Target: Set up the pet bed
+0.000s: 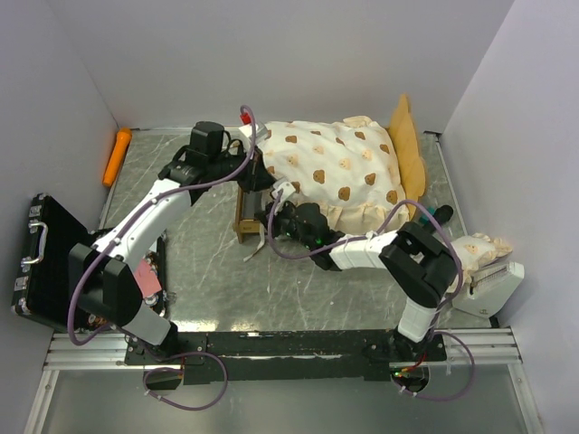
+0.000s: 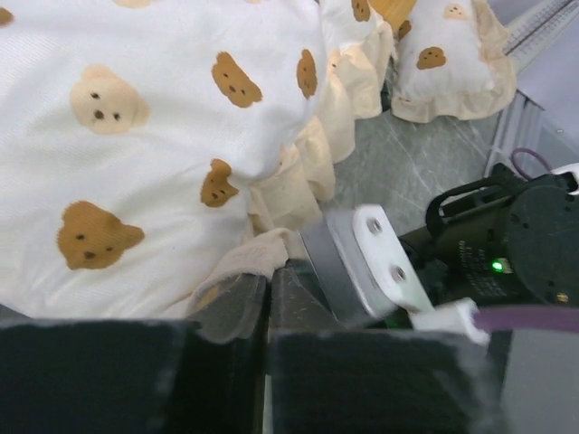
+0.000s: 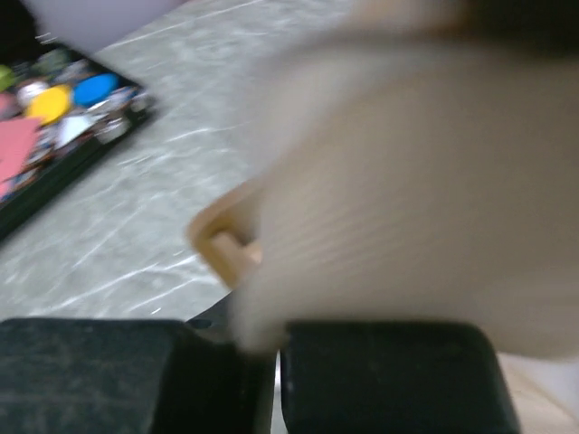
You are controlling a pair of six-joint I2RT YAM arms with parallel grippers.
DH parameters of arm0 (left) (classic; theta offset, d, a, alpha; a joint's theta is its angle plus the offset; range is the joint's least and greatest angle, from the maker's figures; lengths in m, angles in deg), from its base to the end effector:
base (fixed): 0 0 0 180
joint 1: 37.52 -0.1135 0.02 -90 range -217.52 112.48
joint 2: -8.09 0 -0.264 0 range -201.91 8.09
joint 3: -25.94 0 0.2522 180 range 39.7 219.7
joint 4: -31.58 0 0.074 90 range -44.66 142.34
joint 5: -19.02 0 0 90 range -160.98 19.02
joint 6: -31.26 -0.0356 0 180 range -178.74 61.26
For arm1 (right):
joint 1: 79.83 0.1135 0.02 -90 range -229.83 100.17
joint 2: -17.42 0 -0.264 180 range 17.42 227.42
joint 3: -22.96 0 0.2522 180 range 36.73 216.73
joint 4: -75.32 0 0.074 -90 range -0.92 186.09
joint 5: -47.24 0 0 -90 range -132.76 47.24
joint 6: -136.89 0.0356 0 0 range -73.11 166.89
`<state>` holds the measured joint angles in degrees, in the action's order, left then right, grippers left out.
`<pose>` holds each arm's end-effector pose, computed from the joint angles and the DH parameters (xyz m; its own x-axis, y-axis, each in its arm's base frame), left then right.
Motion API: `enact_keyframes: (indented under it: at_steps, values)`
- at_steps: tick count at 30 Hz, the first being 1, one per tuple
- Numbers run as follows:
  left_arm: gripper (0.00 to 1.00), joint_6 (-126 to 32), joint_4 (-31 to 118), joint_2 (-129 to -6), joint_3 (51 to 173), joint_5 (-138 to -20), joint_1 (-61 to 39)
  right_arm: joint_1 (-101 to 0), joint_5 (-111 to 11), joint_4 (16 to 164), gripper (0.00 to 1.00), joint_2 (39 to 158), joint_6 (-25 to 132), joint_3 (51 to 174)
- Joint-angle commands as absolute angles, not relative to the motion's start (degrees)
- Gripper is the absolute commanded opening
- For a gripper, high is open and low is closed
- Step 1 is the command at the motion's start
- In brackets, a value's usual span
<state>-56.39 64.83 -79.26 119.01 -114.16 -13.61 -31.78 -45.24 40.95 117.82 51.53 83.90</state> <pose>0.3077 -0.1631 0.3562 -0.4571 0.1699 -0.8731 0.8322 0.4280 -0.3524 0.2472 0.2773 0.2032 -0.1216 -0.0143 -0.9925 -0.7645 0.6391 0.0844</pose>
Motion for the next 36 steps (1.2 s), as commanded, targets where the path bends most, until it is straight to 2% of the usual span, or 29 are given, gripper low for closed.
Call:
enact_keyframes:
  at_steps: [1,2,4,12,17,22,23,25,28,31,36]
  values:
    - [0.24,-60.74,65.46,-80.85,123.37,-111.86,-12.82,-31.93,-58.11,39.08,0.02,112.71,50.05,86.12]
    - [0.42,-61.81,66.69,-81.12,123.81,-110.81,-12.91,-32.63,-59.53,38.38,0.02,112.00,50.49,86.56]
    - [0.59,-64.62,69.06,-81.21,124.69,-108.26,-12.82,-34.56,-59.29,38.11,0.00,110.85,53.29,87.61]
    - [0.99,-70.42,71.18,-73.83,125.39,-99.56,-12.82,-42.38,-59.45,39.43,0.00,113.30,57.52,92.97]
    - [0.97,-75.00,76.36,-71.90,128.56,-97.52,-12.99,-43.01,-57.88,38.11,0.00,114.54,57.70,95.26]
    - [0.99,-77.28,75.40,-68.65,121.46,-98.22,-13.61,-43.53,-55.15,39.42,0.00,115.06,57.79,98.59]
    - [0.96,-77.81,75.14,-68.29,119.79,-98.49,-13.78,-43.53,-54.98,39.60,0.00,115.33,57.26,99.12]
    - [0.78,-78.78,74.53,-68.20,116.62,-99.37,-13.87,-43.62,-54.72,40.56,0.00,115.68,56.56,100.18]
    - [0.61,-79.83,72.95,-69.86,113.27,-101.13,-13.78,-43.71,-54.36,41.71,0.00,114.98,55.50,100.80]
    - [0.61,-79.23,70.05,-72.50,111.43,-99.99,-13.87,-43.71,-55.32,42.85,0.00,114.89,54.71,100.54]
    - [0.66,-78.43,63.99,-77.86,109.84,-97.70,-13.79,-43.71,-55.42,43.56,0.00,115.77,53.22,98.34]
